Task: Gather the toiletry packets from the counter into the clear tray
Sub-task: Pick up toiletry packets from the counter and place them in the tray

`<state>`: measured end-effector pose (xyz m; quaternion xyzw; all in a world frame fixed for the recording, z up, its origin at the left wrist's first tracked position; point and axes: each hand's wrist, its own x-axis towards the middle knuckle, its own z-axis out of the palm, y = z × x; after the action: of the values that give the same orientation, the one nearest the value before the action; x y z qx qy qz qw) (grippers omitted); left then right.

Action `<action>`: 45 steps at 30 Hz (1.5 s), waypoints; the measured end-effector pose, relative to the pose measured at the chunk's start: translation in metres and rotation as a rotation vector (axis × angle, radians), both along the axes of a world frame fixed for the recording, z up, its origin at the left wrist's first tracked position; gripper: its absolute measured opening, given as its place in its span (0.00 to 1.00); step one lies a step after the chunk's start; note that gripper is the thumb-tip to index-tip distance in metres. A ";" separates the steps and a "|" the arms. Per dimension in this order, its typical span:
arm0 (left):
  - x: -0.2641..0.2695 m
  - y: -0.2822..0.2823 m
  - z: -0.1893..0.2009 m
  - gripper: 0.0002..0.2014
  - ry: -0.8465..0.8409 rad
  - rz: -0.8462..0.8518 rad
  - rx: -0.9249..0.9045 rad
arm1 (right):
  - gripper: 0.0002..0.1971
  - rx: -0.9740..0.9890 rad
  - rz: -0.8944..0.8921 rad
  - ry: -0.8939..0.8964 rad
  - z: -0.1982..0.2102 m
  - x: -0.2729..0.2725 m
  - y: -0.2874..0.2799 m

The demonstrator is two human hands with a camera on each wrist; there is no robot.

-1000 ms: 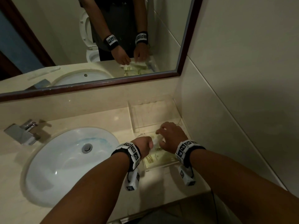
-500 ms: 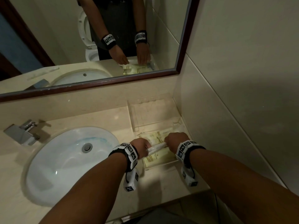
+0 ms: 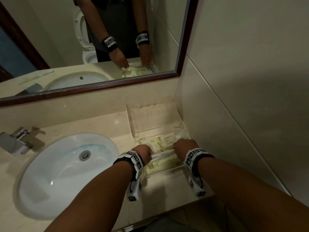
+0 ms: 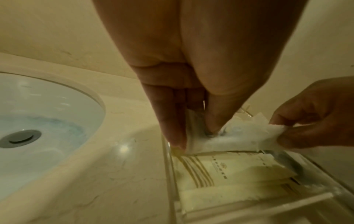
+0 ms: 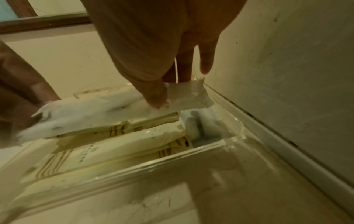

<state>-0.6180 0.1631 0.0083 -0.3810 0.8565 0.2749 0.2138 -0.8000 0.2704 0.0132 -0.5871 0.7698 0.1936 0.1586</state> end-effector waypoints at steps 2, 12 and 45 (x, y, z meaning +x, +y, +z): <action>-0.002 0.001 0.000 0.12 -0.012 -0.004 0.014 | 0.13 -0.015 0.033 0.088 -0.002 -0.001 0.001; -0.002 0.001 -0.002 0.14 -0.030 -0.059 -0.108 | 0.14 -0.030 -0.038 -0.025 -0.015 0.004 -0.001; -0.012 0.014 -0.025 0.19 -0.092 -0.204 -0.165 | 0.22 -0.070 -0.010 -0.315 -0.028 0.016 0.021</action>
<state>-0.6297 0.1775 -0.0163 -0.3205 0.8998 0.1626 0.2474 -0.7839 0.2916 -0.0151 -0.6118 0.7446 0.0714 0.2575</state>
